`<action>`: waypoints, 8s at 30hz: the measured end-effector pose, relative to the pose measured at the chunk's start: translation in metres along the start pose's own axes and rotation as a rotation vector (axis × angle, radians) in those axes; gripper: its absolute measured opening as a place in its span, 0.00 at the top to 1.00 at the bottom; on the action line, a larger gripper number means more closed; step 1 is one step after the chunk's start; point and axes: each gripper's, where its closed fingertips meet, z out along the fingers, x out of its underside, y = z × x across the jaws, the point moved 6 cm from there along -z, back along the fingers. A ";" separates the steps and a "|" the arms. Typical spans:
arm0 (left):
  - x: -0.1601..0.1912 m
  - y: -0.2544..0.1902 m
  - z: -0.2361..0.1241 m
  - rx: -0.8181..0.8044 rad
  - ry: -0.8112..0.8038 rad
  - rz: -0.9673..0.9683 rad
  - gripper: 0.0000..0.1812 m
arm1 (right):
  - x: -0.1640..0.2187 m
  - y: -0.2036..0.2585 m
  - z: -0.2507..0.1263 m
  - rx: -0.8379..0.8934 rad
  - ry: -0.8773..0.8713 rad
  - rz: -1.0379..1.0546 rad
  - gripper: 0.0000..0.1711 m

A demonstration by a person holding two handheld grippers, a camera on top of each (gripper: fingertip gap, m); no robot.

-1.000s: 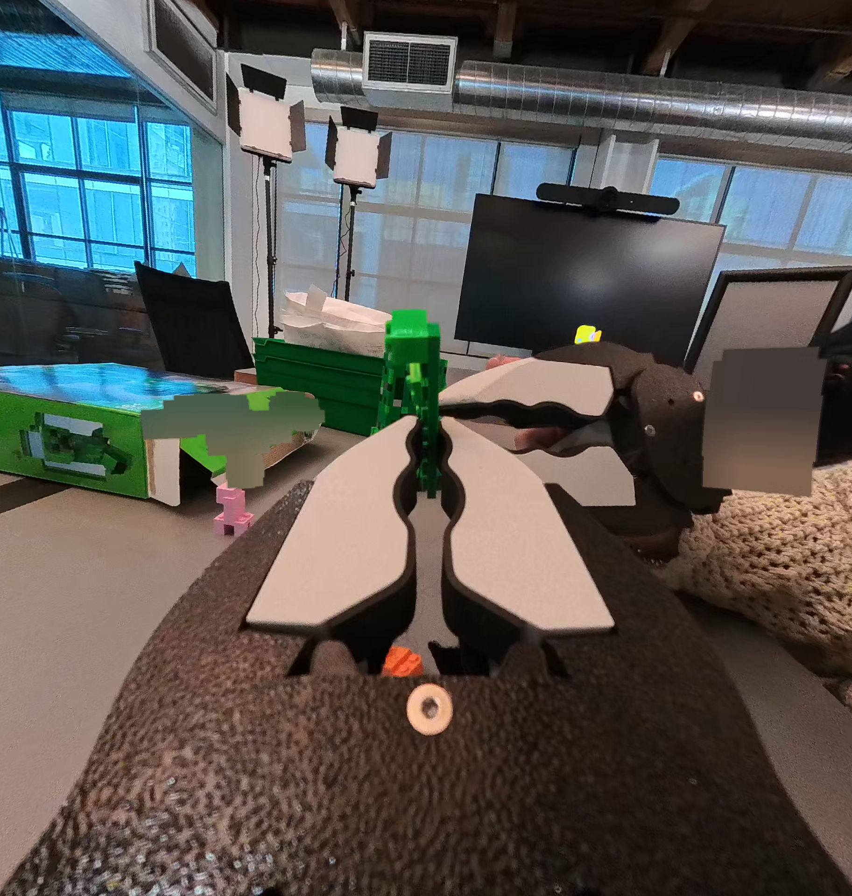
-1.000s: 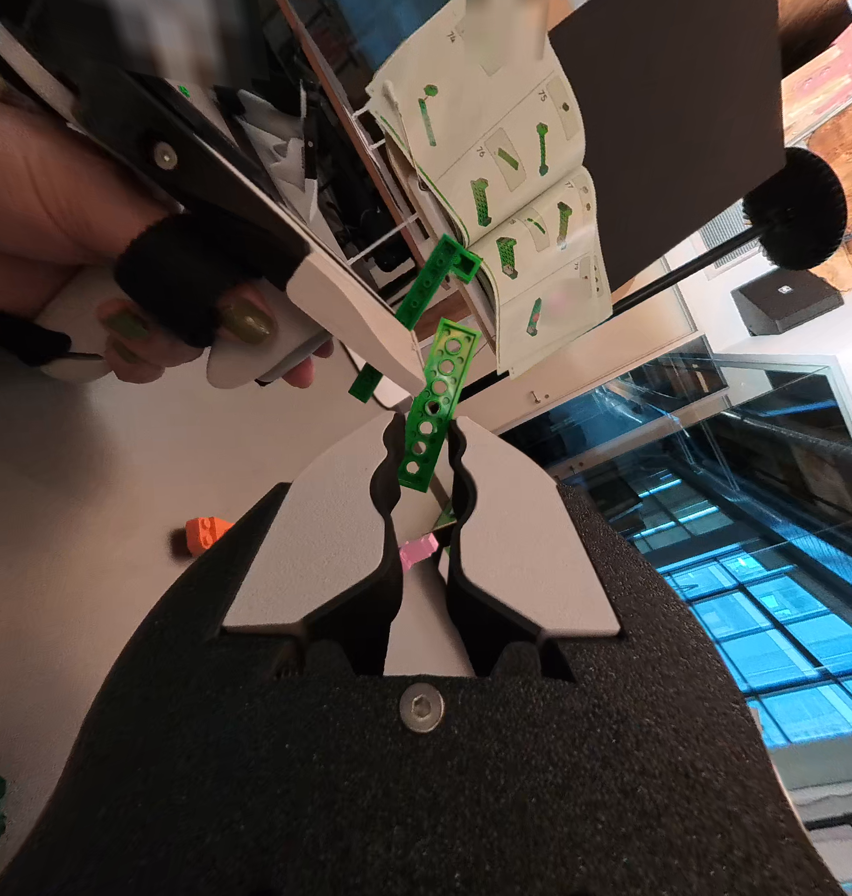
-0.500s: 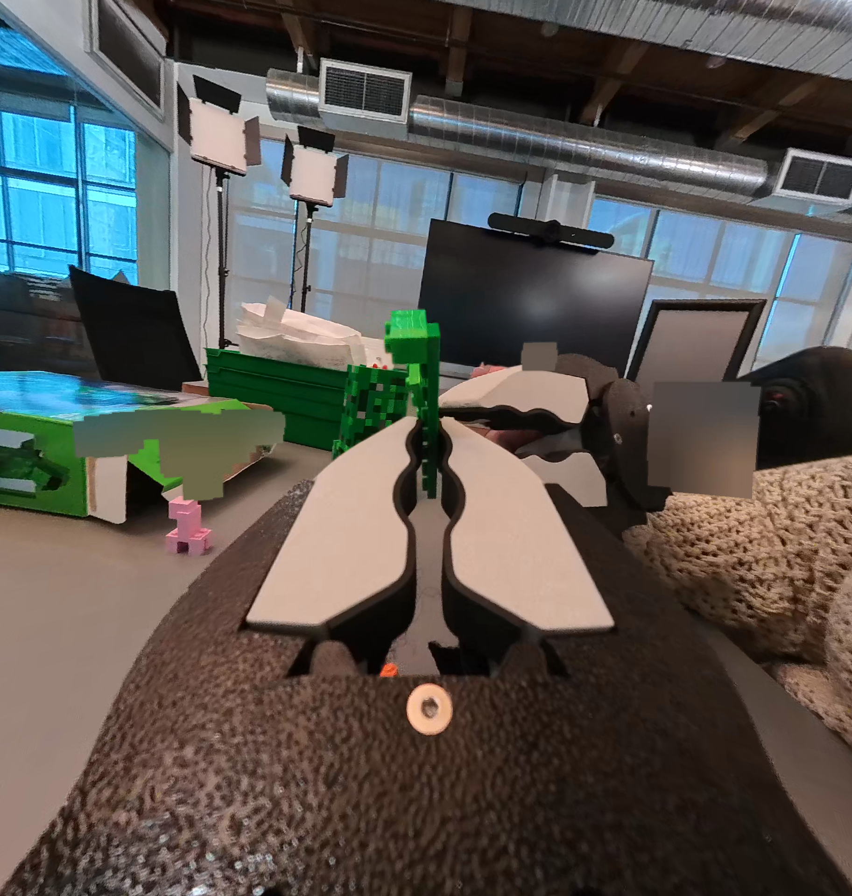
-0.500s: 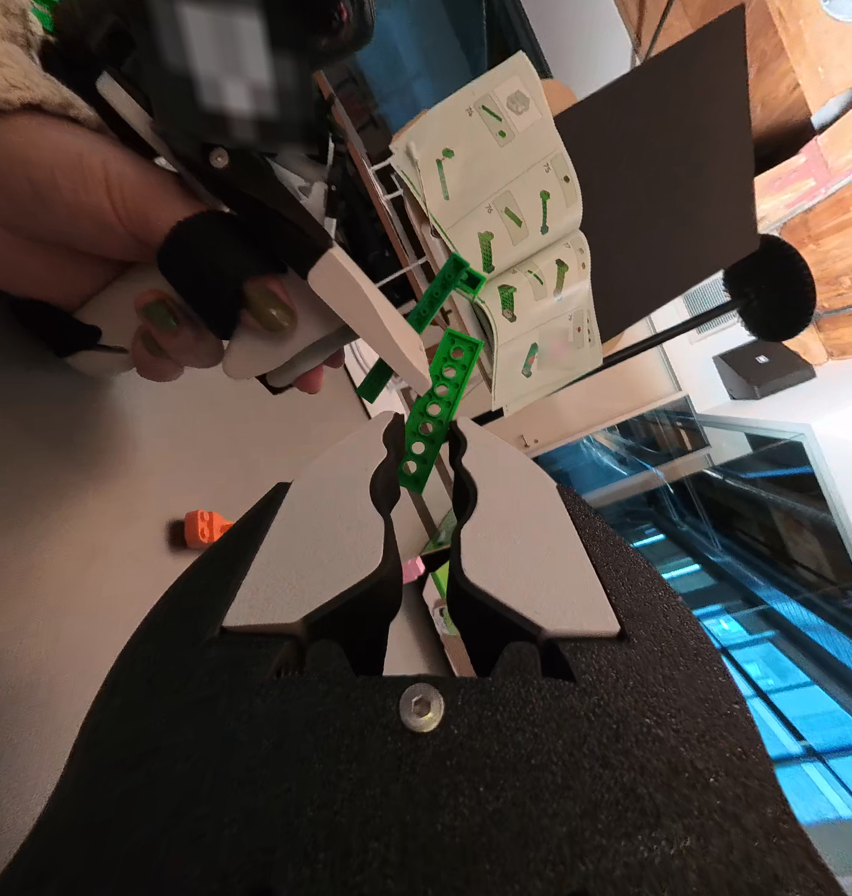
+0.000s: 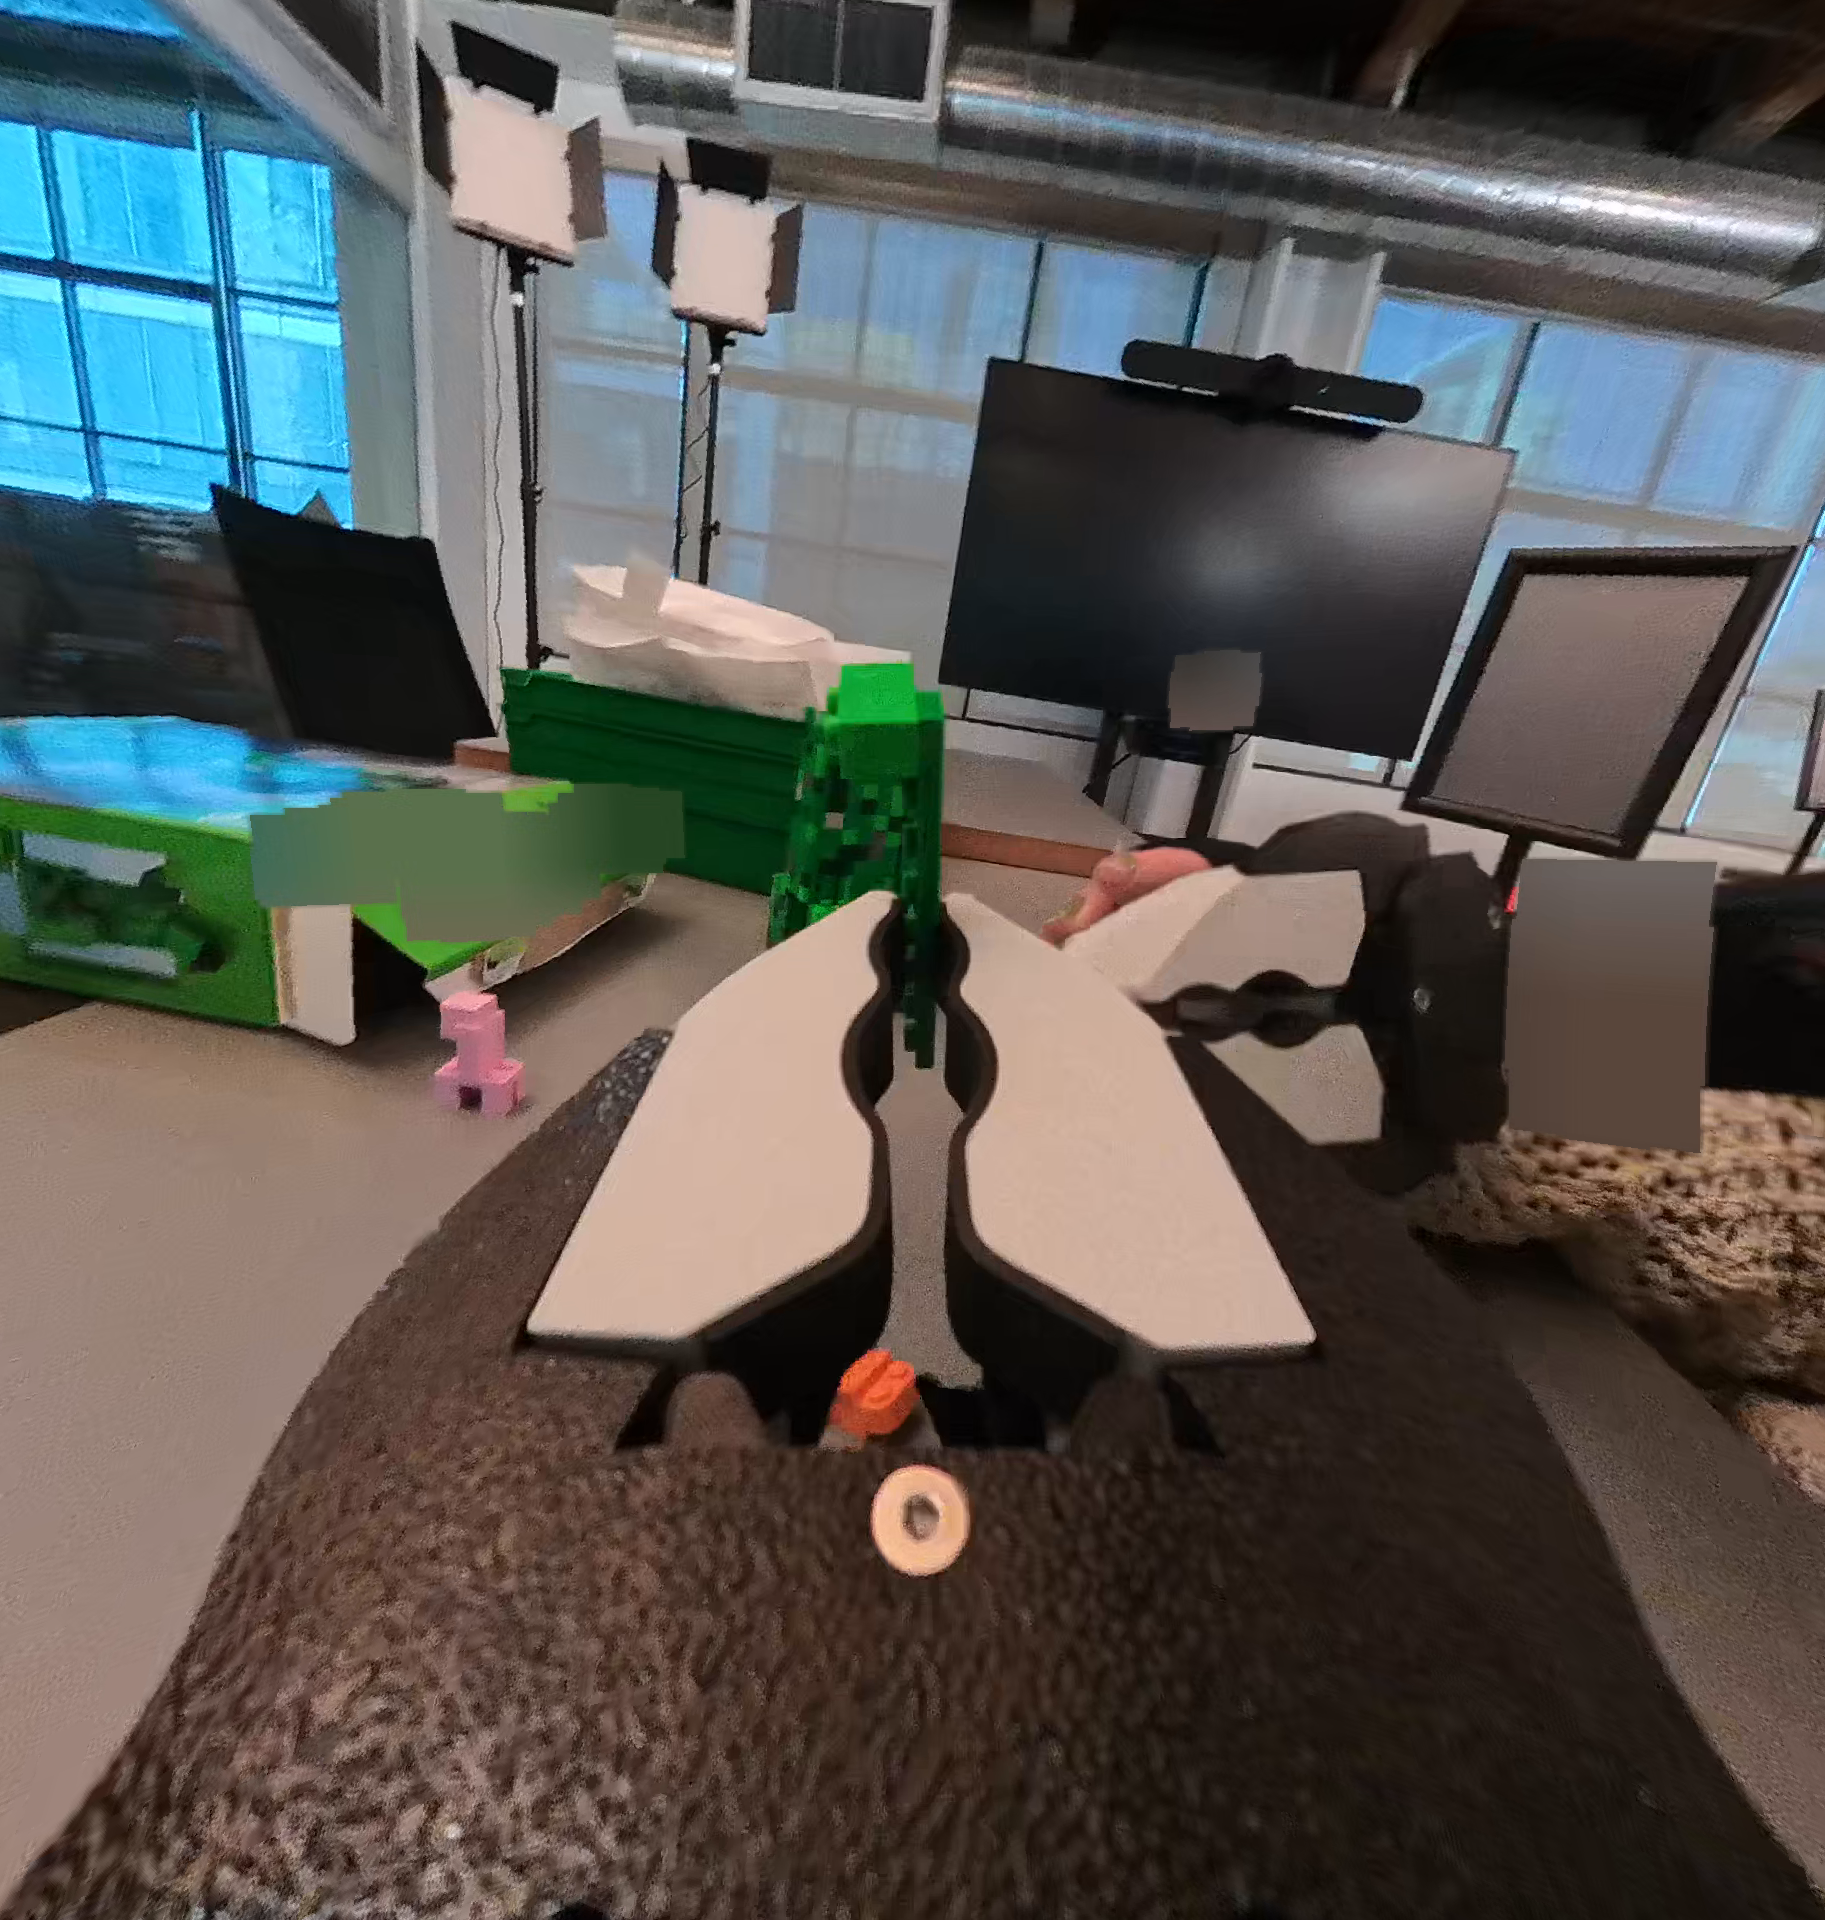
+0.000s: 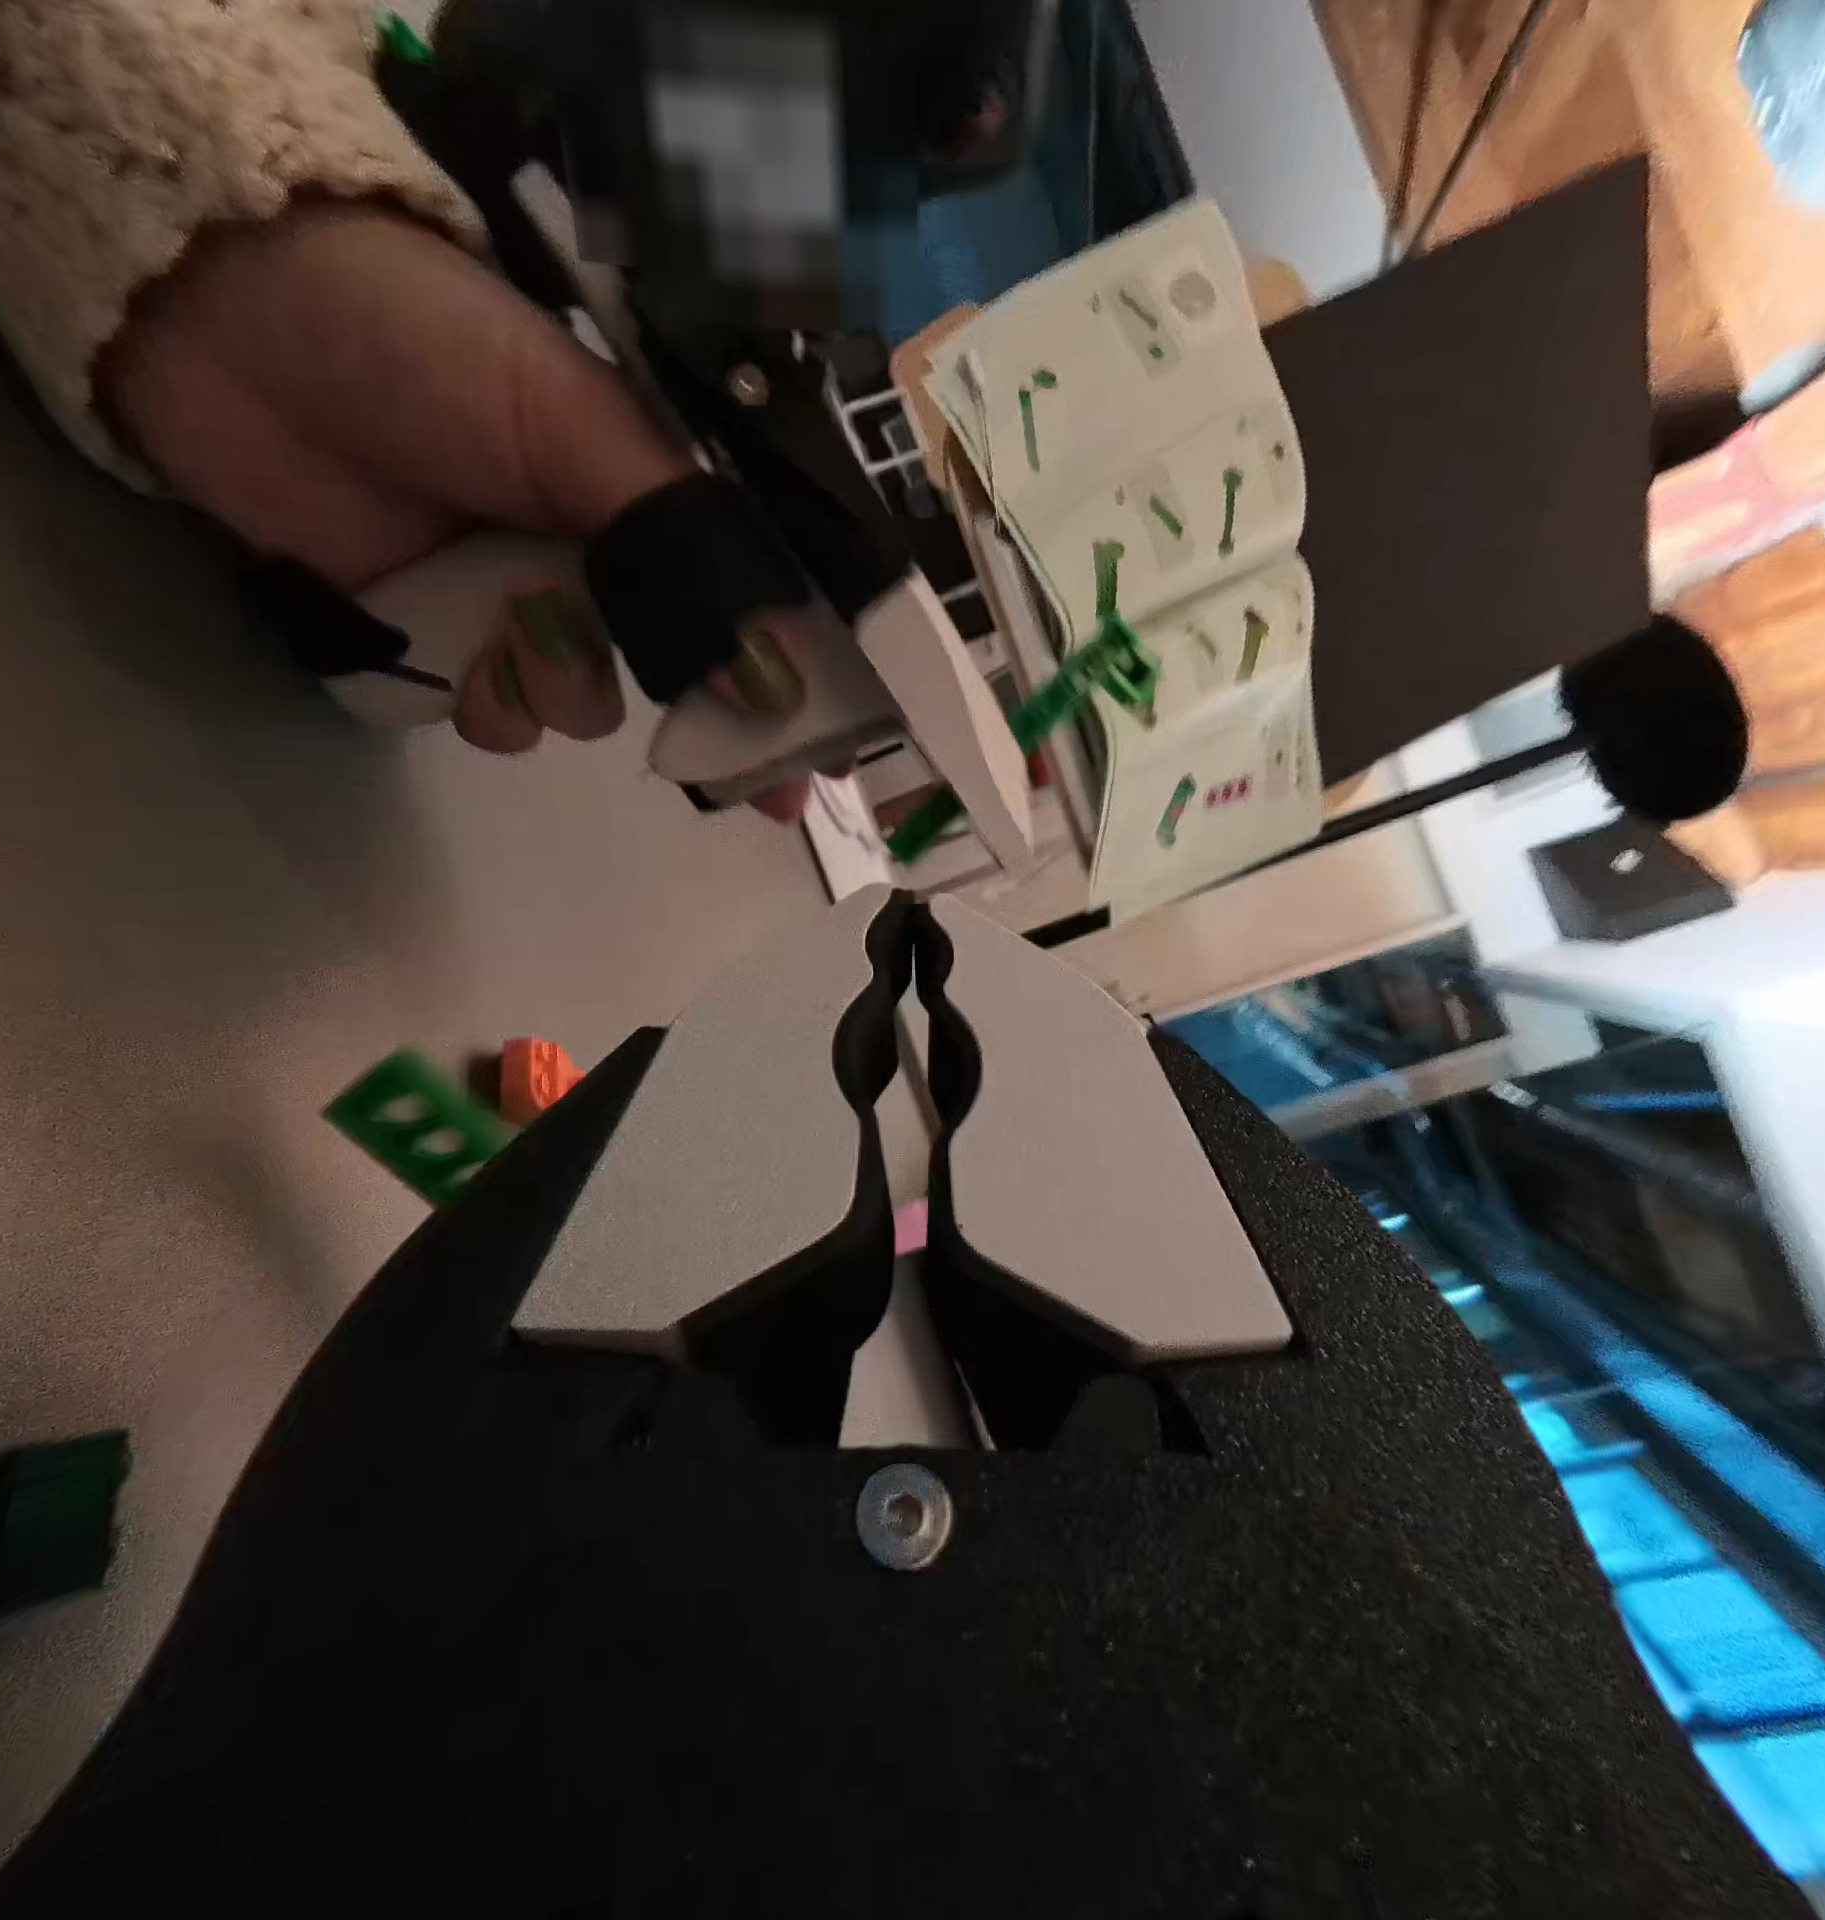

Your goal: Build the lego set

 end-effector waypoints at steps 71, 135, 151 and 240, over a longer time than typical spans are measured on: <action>0.051 -0.047 -0.012 0.313 0.676 0.271 0.98 | 0.070 0.016 -0.031 -1.316 0.268 0.447 0.91; 0.013 -0.023 -0.020 0.084 0.217 0.285 0.98 | 0.111 0.003 -0.047 -1.141 1.040 0.445 0.91; 0.002 0.010 -0.032 -0.214 0.152 0.182 0.98 | 0.069 0.016 0.026 -0.967 0.672 0.457 0.91; 0.003 -0.002 -0.024 -0.034 0.131 0.116 0.98 | 0.010 -0.025 0.030 -0.346 -0.235 0.886 0.99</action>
